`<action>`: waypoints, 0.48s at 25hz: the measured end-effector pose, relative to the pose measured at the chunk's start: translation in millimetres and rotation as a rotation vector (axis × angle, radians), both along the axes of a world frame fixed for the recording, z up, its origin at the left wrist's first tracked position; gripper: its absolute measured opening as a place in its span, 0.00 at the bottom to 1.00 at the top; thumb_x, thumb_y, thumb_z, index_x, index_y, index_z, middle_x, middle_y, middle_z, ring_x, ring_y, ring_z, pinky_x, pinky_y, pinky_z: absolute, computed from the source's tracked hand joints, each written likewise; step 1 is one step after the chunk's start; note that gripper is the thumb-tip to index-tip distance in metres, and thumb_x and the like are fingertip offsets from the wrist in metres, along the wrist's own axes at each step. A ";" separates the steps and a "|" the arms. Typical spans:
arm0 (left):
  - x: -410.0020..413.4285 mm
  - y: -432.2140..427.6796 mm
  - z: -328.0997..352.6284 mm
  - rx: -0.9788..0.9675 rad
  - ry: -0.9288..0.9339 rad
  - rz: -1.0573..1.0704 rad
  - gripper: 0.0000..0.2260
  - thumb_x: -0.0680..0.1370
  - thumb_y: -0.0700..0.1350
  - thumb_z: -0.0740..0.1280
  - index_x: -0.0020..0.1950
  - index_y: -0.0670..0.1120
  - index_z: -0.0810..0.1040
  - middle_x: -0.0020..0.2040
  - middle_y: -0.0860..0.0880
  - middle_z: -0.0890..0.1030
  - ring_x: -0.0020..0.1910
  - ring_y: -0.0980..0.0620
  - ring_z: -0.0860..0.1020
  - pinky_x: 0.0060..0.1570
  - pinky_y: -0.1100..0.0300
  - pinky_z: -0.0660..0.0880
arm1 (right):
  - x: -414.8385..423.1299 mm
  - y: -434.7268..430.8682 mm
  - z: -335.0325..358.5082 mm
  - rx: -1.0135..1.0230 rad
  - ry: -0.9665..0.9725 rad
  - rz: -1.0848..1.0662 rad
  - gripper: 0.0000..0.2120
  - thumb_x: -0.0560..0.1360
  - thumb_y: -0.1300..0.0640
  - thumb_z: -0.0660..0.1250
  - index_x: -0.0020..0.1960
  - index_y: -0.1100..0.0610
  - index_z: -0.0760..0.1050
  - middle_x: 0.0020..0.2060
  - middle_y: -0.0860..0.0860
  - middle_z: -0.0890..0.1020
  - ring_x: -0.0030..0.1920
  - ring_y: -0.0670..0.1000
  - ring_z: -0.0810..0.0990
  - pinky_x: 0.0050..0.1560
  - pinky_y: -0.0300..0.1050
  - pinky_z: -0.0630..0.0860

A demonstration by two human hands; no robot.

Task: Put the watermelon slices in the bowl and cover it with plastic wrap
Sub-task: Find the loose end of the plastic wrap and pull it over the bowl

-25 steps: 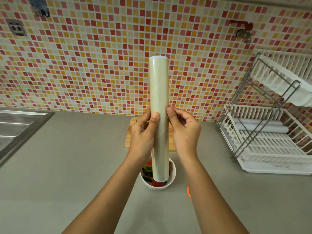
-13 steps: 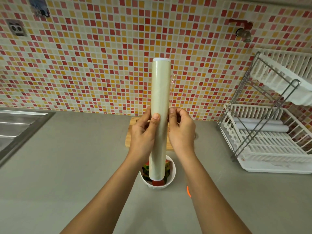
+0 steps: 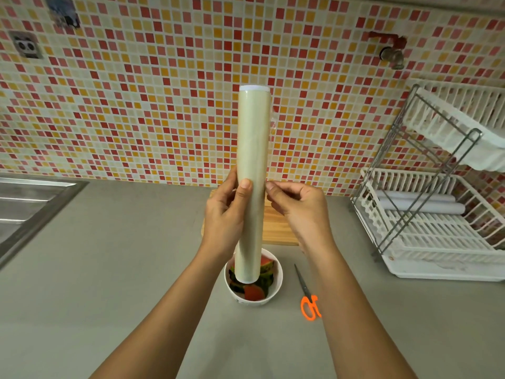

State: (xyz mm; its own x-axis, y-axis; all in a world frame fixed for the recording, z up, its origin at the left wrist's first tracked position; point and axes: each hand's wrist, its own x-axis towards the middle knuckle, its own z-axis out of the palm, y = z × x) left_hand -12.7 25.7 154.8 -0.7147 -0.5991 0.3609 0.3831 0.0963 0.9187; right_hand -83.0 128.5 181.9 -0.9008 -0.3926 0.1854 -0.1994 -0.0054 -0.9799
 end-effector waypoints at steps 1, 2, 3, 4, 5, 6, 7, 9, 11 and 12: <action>0.7 0.4 0.9 -0.032 -0.003 0.000 0.12 0.80 0.51 0.62 0.62 0.64 0.72 0.53 0.66 0.81 0.53 0.64 0.79 0.46 0.67 0.77 | -1.1 1.2 1.3 0.006 -0.032 0.014 0.03 0.71 0.53 0.72 0.39 0.47 0.83 0.39 0.49 0.86 0.44 0.53 0.84 0.52 0.54 0.81; 1.3 1.0 1.9 -0.052 -0.002 0.001 0.12 0.80 0.51 0.62 0.62 0.65 0.72 0.54 0.66 0.81 0.54 0.64 0.79 0.46 0.67 0.77 | -1.5 2.3 2.4 0.005 -0.064 0.028 0.03 0.70 0.53 0.73 0.37 0.47 0.83 0.39 0.50 0.86 0.45 0.52 0.85 0.53 0.54 0.80; 1.8 1.8 3.0 -0.059 0.002 0.001 0.12 0.80 0.52 0.62 0.61 0.66 0.72 0.54 0.65 0.81 0.53 0.63 0.79 0.46 0.67 0.77 | -2.0 2.9 2.7 0.000 -0.076 0.034 0.03 0.70 0.53 0.73 0.38 0.47 0.83 0.39 0.50 0.86 0.45 0.52 0.85 0.53 0.53 0.80; 1.9 2.3 3.3 -0.061 0.009 0.001 0.12 0.80 0.52 0.62 0.61 0.67 0.73 0.54 0.65 0.81 0.53 0.63 0.79 0.46 0.67 0.77 | -1.3 3.1 3.1 -0.006 -0.064 0.026 0.01 0.69 0.52 0.73 0.39 0.48 0.83 0.39 0.49 0.86 0.45 0.51 0.85 0.53 0.53 0.81; 1.7 3.1 3.7 -0.064 0.017 0.001 0.12 0.80 0.52 0.62 0.60 0.68 0.73 0.54 0.65 0.81 0.54 0.63 0.79 0.46 0.67 0.77 | -0.8 3.0 2.6 -0.004 -0.027 0.007 0.01 0.69 0.52 0.74 0.40 0.48 0.83 0.39 0.49 0.86 0.44 0.51 0.85 0.52 0.54 0.81; 1.4 4.1 4.0 -0.068 0.022 0.004 0.13 0.80 0.52 0.62 0.60 0.68 0.73 0.55 0.65 0.81 0.55 0.62 0.79 0.47 0.66 0.77 | 0.4 3.0 1.9 -0.001 0.012 -0.011 0.01 0.70 0.53 0.73 0.41 0.49 0.83 0.38 0.49 0.86 0.43 0.52 0.84 0.51 0.54 0.81; 0.9 4.9 4.0 -0.070 0.025 0.008 0.13 0.80 0.52 0.62 0.61 0.68 0.72 0.55 0.65 0.80 0.55 0.62 0.79 0.47 0.65 0.77 | 1.7 2.7 1.3 0.003 0.047 -0.026 0.01 0.70 0.53 0.73 0.41 0.49 0.83 0.38 0.49 0.86 0.43 0.52 0.84 0.51 0.55 0.81; 0.4 6.1 3.6 -0.055 0.038 0.003 0.12 0.80 0.51 0.62 0.60 0.67 0.73 0.54 0.65 0.81 0.54 0.63 0.79 0.47 0.65 0.77 | 3.2 1.8 -0.1 0.025 0.106 -0.047 0.02 0.71 0.53 0.72 0.42 0.49 0.83 0.37 0.49 0.85 0.42 0.52 0.84 0.50 0.56 0.81; 0.6 7.5 3.4 -0.011 0.044 -0.006 0.11 0.80 0.50 0.62 0.60 0.64 0.74 0.52 0.65 0.82 0.52 0.64 0.79 0.45 0.67 0.77 | 2.8 1.3 -0.9 0.059 0.156 -0.058 0.03 0.73 0.53 0.70 0.43 0.51 0.82 0.38 0.49 0.85 0.42 0.50 0.84 0.50 0.54 0.81; 0.8 7.5 3.8 0.028 0.048 -0.018 0.11 0.80 0.50 0.62 0.59 0.63 0.75 0.51 0.64 0.82 0.51 0.64 0.80 0.44 0.68 0.76 | 3.8 0.6 -1.3 0.044 0.144 -0.048 0.04 0.73 0.53 0.69 0.45 0.52 0.82 0.40 0.49 0.85 0.44 0.50 0.83 0.51 0.52 0.81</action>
State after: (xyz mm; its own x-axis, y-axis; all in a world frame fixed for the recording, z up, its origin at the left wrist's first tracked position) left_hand -11.9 33.2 158.6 -0.7077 -0.5969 0.3780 0.4282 0.0632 0.9015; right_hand -79.2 129.1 180.6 -0.8841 -0.3602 0.2978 -0.3369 0.0497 -0.9402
